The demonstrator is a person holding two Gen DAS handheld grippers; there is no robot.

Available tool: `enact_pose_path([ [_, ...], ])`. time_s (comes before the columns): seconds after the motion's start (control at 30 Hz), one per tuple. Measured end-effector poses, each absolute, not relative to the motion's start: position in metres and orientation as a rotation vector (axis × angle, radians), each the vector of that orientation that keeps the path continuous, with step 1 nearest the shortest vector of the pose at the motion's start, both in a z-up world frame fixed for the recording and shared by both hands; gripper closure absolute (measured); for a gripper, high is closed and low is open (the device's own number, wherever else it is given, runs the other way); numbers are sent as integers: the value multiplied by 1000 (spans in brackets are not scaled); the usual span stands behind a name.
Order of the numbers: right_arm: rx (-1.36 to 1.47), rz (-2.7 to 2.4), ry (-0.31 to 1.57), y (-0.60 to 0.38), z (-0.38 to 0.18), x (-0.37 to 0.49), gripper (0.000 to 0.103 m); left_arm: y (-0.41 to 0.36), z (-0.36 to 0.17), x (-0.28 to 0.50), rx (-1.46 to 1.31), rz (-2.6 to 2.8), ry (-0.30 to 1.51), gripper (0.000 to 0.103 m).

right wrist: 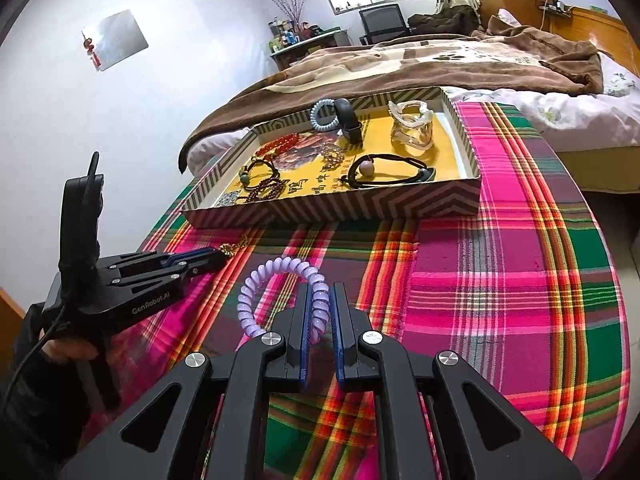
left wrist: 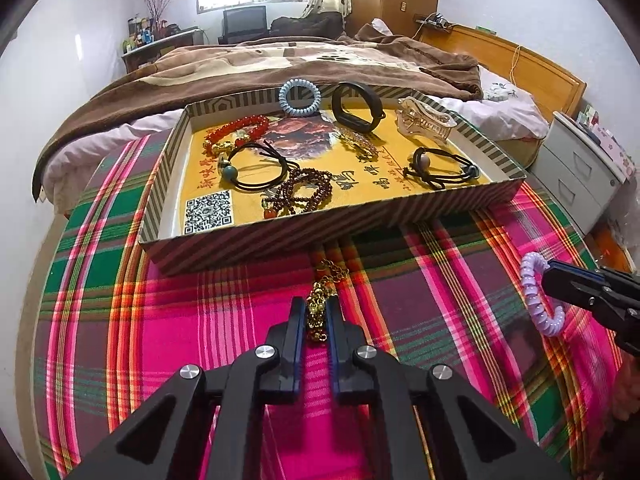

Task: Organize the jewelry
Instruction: 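Lift the coil bracelet with the right tool while the left tool grasps the gold chain, then carry the coil bracelet and gold chain into the tray and open both tools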

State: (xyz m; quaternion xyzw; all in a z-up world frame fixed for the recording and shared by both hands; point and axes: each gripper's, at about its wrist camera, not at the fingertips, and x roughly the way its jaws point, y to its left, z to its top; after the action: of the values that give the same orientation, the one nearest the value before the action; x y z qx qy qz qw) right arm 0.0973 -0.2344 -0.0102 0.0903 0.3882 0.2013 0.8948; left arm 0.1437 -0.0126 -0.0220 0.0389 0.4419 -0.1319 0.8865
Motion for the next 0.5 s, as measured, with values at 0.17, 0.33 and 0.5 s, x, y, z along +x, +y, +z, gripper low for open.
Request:
enact_pose_path([
  [0.17,181,416,792,-231,-5,94,94,-7,-19,139,44,-274,918,94],
  [0.33,173,413,778,-228,2,90,94,2,-8,131,3,-279,894,94],
  [0.5,164,414,762,-224,10,86,94,10,5,126,-24,-281,865,94],
])
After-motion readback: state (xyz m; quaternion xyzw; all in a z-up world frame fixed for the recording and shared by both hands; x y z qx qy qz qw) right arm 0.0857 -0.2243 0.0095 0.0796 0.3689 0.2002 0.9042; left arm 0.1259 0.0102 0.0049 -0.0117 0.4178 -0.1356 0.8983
